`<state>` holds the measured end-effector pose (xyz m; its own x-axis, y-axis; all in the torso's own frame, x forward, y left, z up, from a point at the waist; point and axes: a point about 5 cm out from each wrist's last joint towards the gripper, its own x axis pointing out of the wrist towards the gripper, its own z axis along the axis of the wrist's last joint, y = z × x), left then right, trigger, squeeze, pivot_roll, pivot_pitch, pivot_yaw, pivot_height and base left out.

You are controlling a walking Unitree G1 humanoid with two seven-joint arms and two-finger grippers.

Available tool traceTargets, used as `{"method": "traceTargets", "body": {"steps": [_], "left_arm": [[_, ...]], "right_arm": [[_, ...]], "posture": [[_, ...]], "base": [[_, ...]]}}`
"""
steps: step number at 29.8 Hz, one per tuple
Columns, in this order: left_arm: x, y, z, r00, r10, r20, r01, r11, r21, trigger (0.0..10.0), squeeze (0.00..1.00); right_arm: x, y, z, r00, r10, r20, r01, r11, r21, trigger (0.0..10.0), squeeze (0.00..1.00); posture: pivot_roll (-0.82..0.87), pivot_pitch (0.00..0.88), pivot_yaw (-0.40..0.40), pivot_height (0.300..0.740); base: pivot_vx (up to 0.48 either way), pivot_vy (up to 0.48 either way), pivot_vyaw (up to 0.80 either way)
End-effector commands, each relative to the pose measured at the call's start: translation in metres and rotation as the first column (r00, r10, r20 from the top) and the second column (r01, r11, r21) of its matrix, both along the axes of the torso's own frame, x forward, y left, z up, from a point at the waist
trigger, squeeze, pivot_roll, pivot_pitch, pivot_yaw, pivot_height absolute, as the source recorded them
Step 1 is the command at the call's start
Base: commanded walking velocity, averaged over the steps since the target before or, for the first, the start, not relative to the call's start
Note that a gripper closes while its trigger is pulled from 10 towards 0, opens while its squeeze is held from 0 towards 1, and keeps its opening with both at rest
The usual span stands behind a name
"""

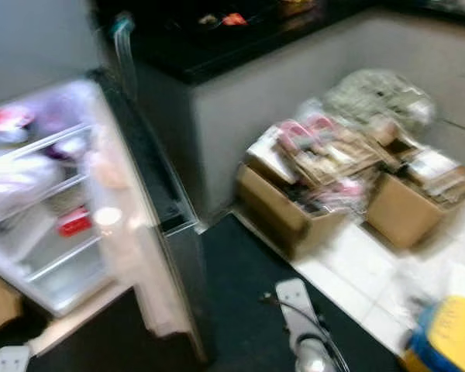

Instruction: Restocking fridge

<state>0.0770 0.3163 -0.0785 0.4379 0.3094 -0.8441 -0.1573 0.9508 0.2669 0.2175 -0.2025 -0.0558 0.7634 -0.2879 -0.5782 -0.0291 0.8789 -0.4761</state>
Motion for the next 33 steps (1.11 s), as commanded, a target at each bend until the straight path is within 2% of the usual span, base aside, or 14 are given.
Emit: {"method": "traceTargets", "body": {"steps": [1, 19, 20, 23, 26, 29, 33], "left_arm": [[0.002, -0.001, 0.0, 1.0, -0.006, -0.004, 0.006, 1.0, 0.0, 10.0, 0.0], [0.005, -0.004, -0.001, 1.0, -0.008, 0.0, 0.008, 1.0, -0.008, 10.0, 0.0], [0.007, -0.005, -0.001, 1.0, -0.009, 0.005, 0.009, 1.0, -0.01, 10.0, 0.0], [0.008, -0.006, -0.001, 1.0, -0.009, 0.008, 0.009, 1.0, -0.011, 10.0, 0.0], [0.011, -0.007, -0.001, 1.0, -0.013, 0.018, 0.014, 1.0, -0.012, 10.0, 0.0], [0.013, -0.006, 0.0, 1.0, -0.015, 0.023, 0.015, 1.0, -0.011, 10.0, 0.0], [0.015, -0.006, 0.001, 0.999, -0.017, 0.033, 0.017, 1.0, -0.011, 10.0, 0.0]], "right_arm": [[0.001, 0.005, 0.0, 1.0, -0.004, 0.002, 0.004, 1.0, 0.011, 10.0, 0.19], [0.003, 0.002, 0.002, 1.0, -0.017, 0.018, 0.017, 1.0, 0.004, 10.0, 0.19], [0.008, 0.003, 0.006, 0.999, -0.022, 0.049, 0.02, 0.999, 0.026, 10.0, 0.18], [0.01, 0.004, 0.007, 0.998, -0.021, 0.059, 0.019, 0.999, 0.04, 10.0, 0.15], [0.022, 0.012, 0.016, 0.993, -0.008, 0.12, -0.006, 0.993, 0.116, 10.0, 0.11], [0.028, 0.016, 0.019, 0.99, 0.001, 0.143, -0.02, 0.991, 0.132, 10.0, 0.12], [0.04, 0.029, 0.027, 0.985, 0.044, 0.164, -0.066, 0.989, 0.13, 10.0, 0.11]], "posture": [[0.02, 0.075, 0.029, 0.74], [0.02, 0.074, 0.029, 0.74], [0.02, 0.073, 0.029, 0.74], [0.02, 0.071, 0.029, 0.74], [0.02, 0.071, 0.03, 0.74], [0.02, 0.071, 0.03, 0.74], [0.02, 0.068, 0.028, 0.74]], "base": [[0.0, 0.0, 0.8], [0.0, 0.0, 0.8], [0.0, 0.0, 0.54], [0.0, 0.0, 0.18], [0.0, 0.0, 0.0], [0.0, 0.0, 0.0], [0.0, 0.0, 0.0]]}}
